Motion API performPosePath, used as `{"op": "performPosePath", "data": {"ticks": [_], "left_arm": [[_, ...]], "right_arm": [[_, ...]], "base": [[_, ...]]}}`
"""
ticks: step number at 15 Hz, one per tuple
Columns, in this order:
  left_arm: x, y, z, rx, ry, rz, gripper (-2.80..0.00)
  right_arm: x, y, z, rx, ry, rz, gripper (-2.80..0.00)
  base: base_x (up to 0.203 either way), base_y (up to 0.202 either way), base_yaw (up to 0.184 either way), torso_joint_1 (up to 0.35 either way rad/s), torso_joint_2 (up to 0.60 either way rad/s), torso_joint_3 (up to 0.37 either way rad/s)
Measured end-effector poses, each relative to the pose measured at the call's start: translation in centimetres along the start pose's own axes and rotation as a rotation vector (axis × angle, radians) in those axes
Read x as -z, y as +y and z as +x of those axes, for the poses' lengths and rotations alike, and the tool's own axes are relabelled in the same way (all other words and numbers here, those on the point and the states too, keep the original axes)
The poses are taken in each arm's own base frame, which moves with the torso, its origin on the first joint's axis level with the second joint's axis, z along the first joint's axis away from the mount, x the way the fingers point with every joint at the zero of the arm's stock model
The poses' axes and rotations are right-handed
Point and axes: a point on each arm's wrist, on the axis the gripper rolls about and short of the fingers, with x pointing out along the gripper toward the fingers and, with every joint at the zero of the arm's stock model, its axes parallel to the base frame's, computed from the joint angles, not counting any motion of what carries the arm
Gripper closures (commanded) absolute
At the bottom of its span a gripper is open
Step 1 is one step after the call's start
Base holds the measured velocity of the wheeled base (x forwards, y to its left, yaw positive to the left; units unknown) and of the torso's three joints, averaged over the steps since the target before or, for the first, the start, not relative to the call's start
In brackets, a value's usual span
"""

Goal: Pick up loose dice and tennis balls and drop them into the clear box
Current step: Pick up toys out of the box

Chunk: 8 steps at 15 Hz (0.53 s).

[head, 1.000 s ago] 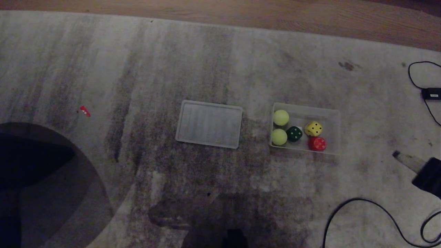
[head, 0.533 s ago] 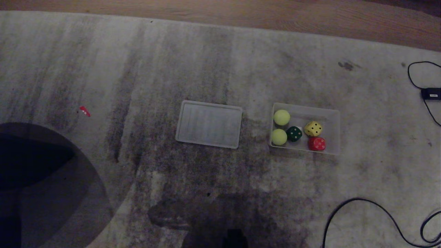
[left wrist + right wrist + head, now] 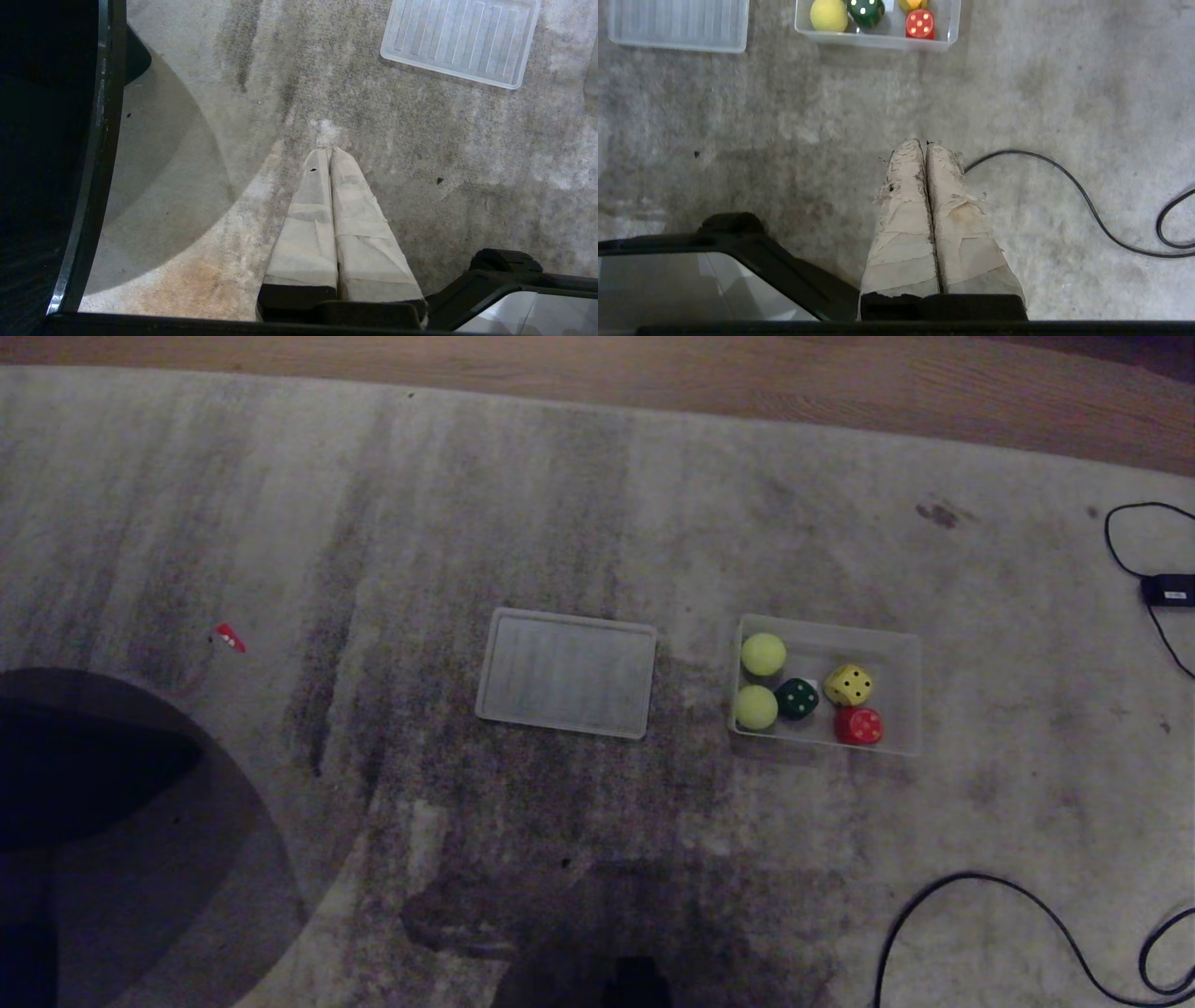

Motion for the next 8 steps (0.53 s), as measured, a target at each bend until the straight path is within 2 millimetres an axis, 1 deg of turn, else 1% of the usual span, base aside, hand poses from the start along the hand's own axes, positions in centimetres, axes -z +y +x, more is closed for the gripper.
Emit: {"op": "performPosePath", "data": {"ticks": [8], "left_arm": [[0.00,0.00,0.00,0.001,0.000,0.001,0.00]], "right_arm": [[0.15,-0.01,-0.09,0.000,-0.009,0.002,0.00]], "base": [[0.000,0.000,0.000,0.000,0.00,0.000]]}}
